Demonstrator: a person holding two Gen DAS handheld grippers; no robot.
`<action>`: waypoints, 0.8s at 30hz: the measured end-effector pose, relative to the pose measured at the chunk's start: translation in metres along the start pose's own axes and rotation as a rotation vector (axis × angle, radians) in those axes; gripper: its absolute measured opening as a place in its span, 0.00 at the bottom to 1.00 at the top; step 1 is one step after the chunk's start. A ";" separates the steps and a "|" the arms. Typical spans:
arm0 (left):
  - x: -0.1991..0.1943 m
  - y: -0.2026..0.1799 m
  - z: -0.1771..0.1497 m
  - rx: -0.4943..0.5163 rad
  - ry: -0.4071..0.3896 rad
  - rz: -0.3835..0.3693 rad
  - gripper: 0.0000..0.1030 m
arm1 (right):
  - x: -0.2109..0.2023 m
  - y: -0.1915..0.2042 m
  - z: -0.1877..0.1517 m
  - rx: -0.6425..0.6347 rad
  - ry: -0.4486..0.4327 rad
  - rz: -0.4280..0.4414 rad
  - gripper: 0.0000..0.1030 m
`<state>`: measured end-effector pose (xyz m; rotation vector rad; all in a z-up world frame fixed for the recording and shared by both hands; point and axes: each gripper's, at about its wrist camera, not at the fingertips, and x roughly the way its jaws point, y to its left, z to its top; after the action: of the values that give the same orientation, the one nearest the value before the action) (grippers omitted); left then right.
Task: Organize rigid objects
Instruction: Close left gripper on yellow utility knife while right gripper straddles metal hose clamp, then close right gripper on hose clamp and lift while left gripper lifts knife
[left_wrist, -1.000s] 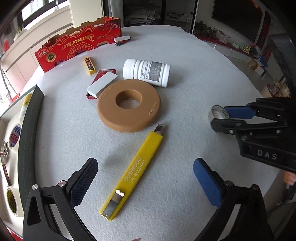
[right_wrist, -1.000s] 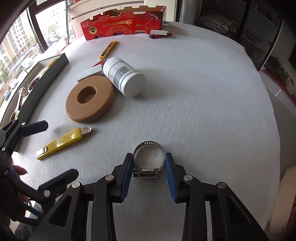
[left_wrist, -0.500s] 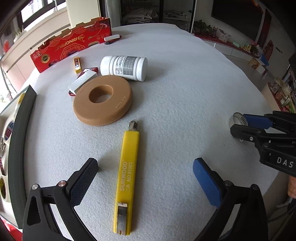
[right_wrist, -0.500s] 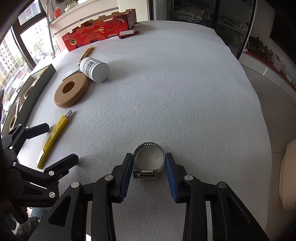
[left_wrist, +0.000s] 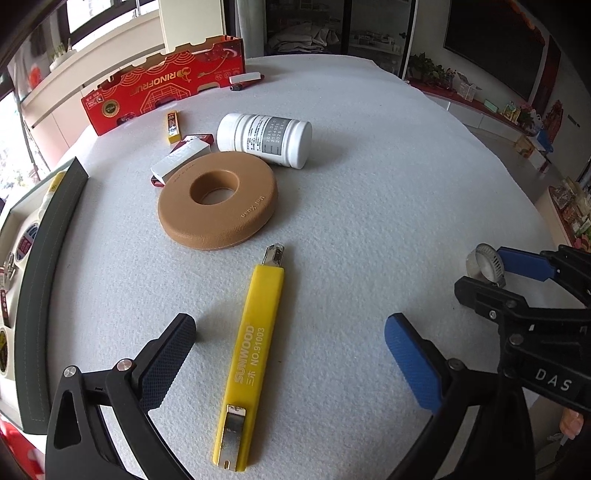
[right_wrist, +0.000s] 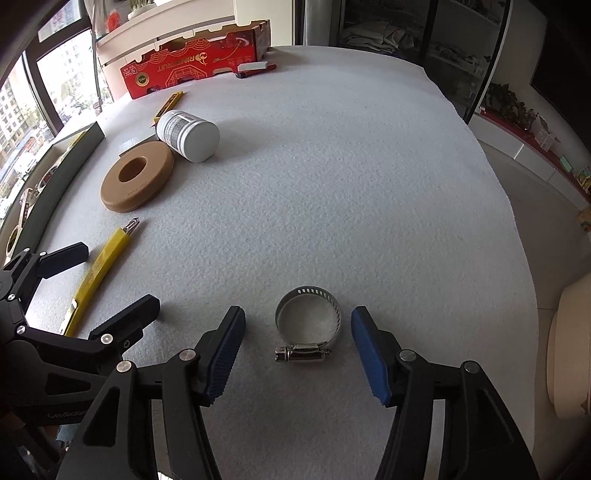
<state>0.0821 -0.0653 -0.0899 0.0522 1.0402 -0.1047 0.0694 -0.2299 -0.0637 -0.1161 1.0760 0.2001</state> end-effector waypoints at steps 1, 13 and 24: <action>-0.002 -0.002 0.000 0.004 0.003 -0.003 0.92 | -0.001 -0.001 0.000 0.006 0.001 -0.001 0.45; -0.016 -0.007 -0.001 0.006 0.041 -0.049 0.17 | -0.011 -0.005 -0.006 0.062 0.013 0.013 0.33; -0.039 0.012 -0.010 -0.048 -0.001 -0.062 0.17 | -0.033 -0.022 -0.015 0.156 -0.025 0.095 0.33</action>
<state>0.0553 -0.0497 -0.0616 -0.0234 1.0434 -0.1364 0.0460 -0.2579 -0.0414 0.0780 1.0695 0.2015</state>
